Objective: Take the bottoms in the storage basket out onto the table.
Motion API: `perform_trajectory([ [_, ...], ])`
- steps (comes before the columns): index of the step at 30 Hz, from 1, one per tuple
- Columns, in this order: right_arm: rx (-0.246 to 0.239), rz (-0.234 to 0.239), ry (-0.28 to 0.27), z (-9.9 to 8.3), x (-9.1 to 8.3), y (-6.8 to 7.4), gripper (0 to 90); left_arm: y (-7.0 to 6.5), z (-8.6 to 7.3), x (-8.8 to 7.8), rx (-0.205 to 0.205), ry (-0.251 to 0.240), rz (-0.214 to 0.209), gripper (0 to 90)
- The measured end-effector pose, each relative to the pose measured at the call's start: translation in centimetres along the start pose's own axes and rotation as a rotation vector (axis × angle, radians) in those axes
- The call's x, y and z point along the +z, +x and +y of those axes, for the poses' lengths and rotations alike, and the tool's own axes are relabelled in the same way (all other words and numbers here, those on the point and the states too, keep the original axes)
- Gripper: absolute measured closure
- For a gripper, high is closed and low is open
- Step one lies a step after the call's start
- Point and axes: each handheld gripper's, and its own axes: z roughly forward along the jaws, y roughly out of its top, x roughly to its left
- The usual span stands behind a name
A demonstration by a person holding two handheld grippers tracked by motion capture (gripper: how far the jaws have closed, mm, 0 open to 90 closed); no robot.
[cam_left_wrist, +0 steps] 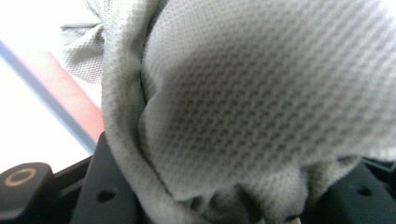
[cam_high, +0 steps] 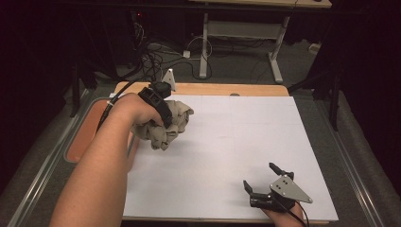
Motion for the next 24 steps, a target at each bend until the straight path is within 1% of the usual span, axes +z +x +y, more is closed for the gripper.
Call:
perform_trajectory([
  [1,0.0,0.001,0.0,0.0,0.0,0.0,0.4,-0.1,0.2,0.0,0.012,0.001,0.0,51.3],
  [2,0.001,0.001,0.0,0.0,0.0,0.0,0.4,-0.3,0.3,0.0,0.016,-0.001,0.0,51.3],
  [4,0.0,0.001,0.0,0.0,0.0,0.0,0.4,-0.7,0.6,0.2,0.014,-0.007,-0.005,51.3],
  [10,-0.002,0.002,-0.003,0.0,0.0,0.0,0.4,-1.6,1.3,0.7,0.034,-0.01,-0.01,51.2],
  [16,-0.001,0.0,-0.004,0.0,0.0,0.0,0.4,-2.4,2.0,1.2,0.048,-0.028,-0.017,51.1],
  [24,-0.001,0.0,-0.002,0.0,-0.1,-0.1,0.4,-3.3,2.9,1.9,0.066,-0.035,-0.024,50.9],
])
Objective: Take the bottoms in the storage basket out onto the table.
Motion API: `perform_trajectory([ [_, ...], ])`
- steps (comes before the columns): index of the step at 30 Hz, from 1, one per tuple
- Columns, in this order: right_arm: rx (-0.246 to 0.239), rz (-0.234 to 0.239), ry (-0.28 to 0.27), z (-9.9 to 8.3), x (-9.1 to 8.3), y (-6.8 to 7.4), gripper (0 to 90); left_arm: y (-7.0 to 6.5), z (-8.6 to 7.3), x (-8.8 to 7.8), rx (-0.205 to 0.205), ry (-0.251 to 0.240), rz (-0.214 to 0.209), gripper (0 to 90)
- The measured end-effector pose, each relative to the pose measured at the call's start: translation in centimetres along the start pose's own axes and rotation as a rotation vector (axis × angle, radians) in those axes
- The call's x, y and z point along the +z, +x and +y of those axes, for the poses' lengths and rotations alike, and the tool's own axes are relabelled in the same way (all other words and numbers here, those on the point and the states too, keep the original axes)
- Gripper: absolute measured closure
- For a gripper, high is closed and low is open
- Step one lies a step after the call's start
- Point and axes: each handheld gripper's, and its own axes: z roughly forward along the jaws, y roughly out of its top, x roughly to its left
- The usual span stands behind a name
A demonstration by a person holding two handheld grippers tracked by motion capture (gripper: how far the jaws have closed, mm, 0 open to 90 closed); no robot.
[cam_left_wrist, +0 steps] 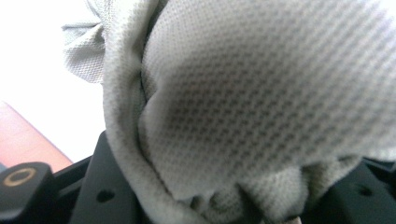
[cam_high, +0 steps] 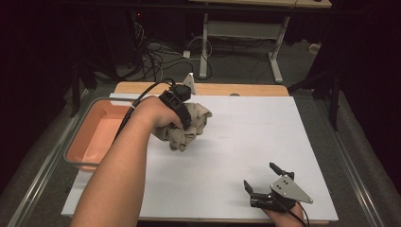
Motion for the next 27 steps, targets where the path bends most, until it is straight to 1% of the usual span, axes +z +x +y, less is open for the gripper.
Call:
perform_trajectory([
  [7,0.001,-0.001,-0.002,0.0,-0.1,0.0,0.4,-0.4,0.6,0.9,0.02,-0.012,-0.002,50.9],
  [15,0.004,0.0,-0.004,0.0,0.0,0.0,0.4,-0.5,1.4,2.3,0.033,-0.037,-0.006,50.5],
  [19,0.0,-0.001,-0.004,0.0,0.0,0.0,0.4,-0.4,1.7,3.4,0.034,-0.041,-0.023,50.6],
  [24,0.0,0.0,-0.004,0.0,0.0,0.0,0.4,-0.1,2.2,5.0,0.034,-0.046,-0.025,50.5],
  [25,-0.001,0.0,-0.004,0.0,0.1,0.0,0.4,0.0,2.3,5.3,0.041,-0.047,-0.025,50.6],
  [27,-0.002,0.002,-0.002,0.0,0.1,0.0,0.4,0.1,2.3,6.0,0.034,-0.052,-0.028,50.5],
])
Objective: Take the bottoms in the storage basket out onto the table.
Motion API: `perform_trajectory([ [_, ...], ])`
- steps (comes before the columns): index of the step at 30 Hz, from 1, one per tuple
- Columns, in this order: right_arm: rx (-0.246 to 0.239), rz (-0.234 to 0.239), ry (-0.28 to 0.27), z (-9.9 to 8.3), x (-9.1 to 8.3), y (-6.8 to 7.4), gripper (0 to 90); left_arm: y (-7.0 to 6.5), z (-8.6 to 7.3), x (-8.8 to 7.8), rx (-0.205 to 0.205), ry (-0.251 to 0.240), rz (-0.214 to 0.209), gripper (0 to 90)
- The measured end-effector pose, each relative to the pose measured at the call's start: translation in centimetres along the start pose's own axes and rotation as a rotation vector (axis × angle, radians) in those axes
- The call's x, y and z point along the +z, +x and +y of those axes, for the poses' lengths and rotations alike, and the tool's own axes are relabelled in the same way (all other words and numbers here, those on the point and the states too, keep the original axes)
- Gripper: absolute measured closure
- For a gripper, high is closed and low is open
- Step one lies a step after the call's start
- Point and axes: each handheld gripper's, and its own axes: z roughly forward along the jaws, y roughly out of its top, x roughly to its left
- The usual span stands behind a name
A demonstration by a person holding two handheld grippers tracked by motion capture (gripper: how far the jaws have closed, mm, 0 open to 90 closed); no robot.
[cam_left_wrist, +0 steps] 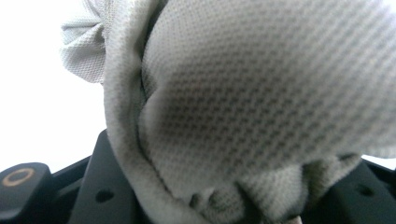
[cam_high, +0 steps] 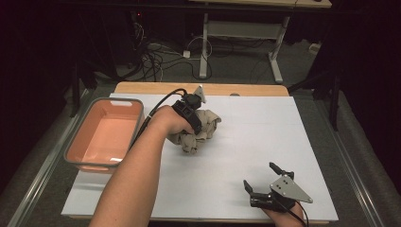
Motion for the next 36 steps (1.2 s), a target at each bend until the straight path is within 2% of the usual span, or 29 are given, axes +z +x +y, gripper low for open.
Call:
perform_trajectory([
  [3,-0.002,0.001,0.003,0.0,0.0,0.0,0.4,0.3,0.1,1.0,0.002,0.0,0.002,50.5],
  [13,-0.003,0.003,0.007,-0.1,0.1,0.1,0.4,0.9,0.0,3.7,-0.014,-0.023,-0.03,50.5],
  [25,-0.01,0.006,0.01,-0.1,0.2,0.2,0.4,1.6,-0.8,6.8,-0.017,-0.083,-0.062,49.3],
  [31,-0.011,0.006,0.014,-0.2,0.3,0.3,0.4,2.2,-1.4,7.3,-0.032,-0.124,-0.088,47.4],
  [36,-0.013,0.008,0.016,-0.2,0.3,0.4,0.4,2.2,-1.6,7.6,-0.006,-0.15,-0.064,38.8],
])
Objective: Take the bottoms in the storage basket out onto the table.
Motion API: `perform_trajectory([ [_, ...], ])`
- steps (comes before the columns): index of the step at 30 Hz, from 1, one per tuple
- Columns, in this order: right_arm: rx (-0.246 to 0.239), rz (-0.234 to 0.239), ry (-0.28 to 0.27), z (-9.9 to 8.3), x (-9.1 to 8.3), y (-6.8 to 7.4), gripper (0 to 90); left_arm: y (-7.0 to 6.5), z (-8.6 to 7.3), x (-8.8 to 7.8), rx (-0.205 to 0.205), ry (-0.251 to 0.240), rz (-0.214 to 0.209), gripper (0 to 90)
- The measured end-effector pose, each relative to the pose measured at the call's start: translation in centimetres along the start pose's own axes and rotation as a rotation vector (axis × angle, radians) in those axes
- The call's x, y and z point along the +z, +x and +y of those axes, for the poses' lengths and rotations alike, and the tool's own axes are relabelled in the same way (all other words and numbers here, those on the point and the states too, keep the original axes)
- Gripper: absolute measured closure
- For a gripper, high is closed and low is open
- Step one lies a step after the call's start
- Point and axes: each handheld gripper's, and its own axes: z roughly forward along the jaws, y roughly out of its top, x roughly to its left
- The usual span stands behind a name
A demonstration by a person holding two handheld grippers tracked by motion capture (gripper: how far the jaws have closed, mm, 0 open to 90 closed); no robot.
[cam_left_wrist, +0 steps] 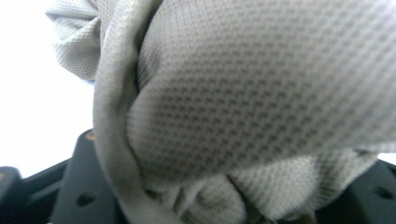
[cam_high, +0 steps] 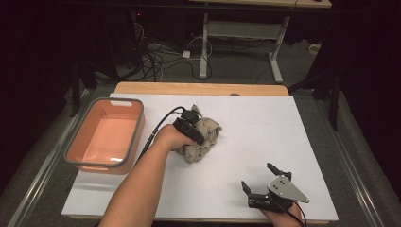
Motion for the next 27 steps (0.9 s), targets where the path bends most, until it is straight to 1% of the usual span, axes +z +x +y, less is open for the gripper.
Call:
perform_trajectory([
  [4,-0.001,-0.001,0.0,0.0,0.0,0.0,0.4,0.1,-0.4,0.1,0.023,-0.033,0.023,33.0],
  [7,0.001,-0.001,0.0,0.0,-0.1,-0.1,0.4,0.0,-0.7,0.2,0.034,-0.058,0.053,24.8],
  [9,0.001,-0.002,0.0,0.0,-0.1,-0.1,0.4,0.0,-1.0,0.2,0.034,-0.081,0.054,21.0],
  [11,0.001,-0.001,-0.001,0.0,-0.1,-0.1,0.4,-0.1,-1.4,0.2,0.04,-0.108,0.053,19.3],
  [14,0.0,-0.001,0.0,0.0,0.0,-0.1,0.4,-0.1,-2.0,0.2,0.044,-0.145,0.063,14.5],
  [17,-0.001,0.0,0.0,0.0,0.0,0.0,0.4,-0.2,-2.6,-0.1,0.049,-0.191,0.063,13.6],
  [19,-0.002,0.0,0.0,0.0,0.0,0.0,0.4,-0.3,-2.9,-0.2,0.041,-0.201,0.056,5.6],
  [21,-0.003,0.0,-0.001,0.0,0.0,0.1,0.4,-0.3,-3.3,-0.3,0.046,-0.217,0.052,0.0],
  [23,-0.002,0.0,0.0,0.0,0.0,0.1,0.4,-0.5,-3.8,-0.6,0.058,-0.252,0.057,0.0],
  [27,-0.001,-0.001,-0.001,0.0,0.0,0.0,0.4,-0.6,-4.8,-1.0,0.066,-0.31,0.047,0.0],
])
